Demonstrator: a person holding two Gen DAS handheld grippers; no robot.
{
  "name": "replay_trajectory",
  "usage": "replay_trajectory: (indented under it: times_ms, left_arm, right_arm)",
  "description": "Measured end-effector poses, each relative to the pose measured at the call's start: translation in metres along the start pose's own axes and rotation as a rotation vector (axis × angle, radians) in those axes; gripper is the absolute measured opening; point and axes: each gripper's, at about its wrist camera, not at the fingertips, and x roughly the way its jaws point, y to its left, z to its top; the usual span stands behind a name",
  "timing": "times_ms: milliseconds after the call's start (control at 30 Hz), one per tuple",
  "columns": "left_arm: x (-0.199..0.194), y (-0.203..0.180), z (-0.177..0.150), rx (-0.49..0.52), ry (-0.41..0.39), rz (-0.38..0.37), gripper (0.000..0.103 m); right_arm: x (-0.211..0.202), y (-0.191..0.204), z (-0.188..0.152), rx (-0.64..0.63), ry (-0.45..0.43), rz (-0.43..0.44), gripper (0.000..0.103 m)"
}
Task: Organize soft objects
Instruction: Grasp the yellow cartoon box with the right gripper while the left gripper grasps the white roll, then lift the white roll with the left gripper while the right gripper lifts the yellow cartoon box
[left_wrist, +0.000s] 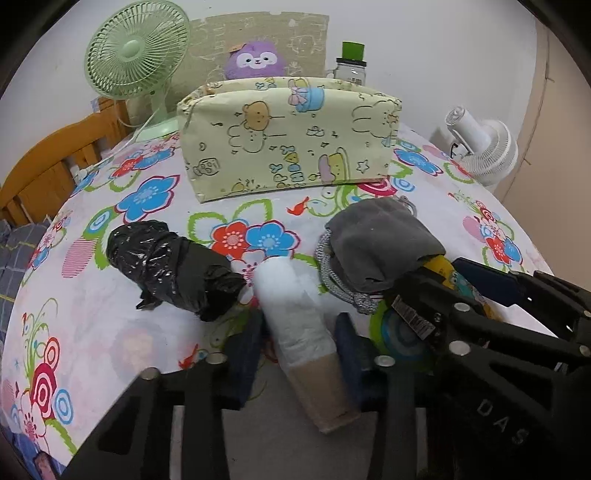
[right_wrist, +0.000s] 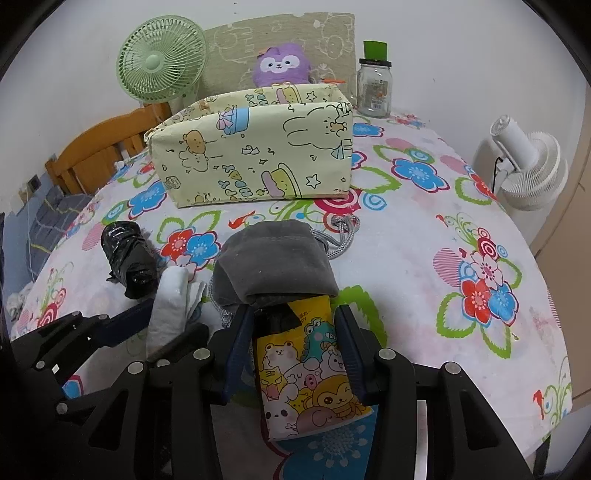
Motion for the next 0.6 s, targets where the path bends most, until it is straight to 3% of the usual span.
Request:
replay_trajectory:
  times_ms: [433, 500, 600]
  left_arm:
    - [-0.024, 0.004, 0.010, -0.018, -0.053, -0.035, 0.027]
    - [-0.027, 0.003, 0.012, -0.014, -0.061, -0.039, 0.027]
    - [-0.034, 0.000, 0.015, -0.005, -0.081, -0.040, 0.027]
  right_arm:
    - [-0.023, 0.007, 0.010, 0.007, -0.057, -0.020, 0.049]
    - [-0.028, 0.008, 0.011, 0.004, -0.065, -0.022, 0.034]
    - [-0.031, 0.008, 0.013, 0.010, -0.069, -0.016, 0.034]
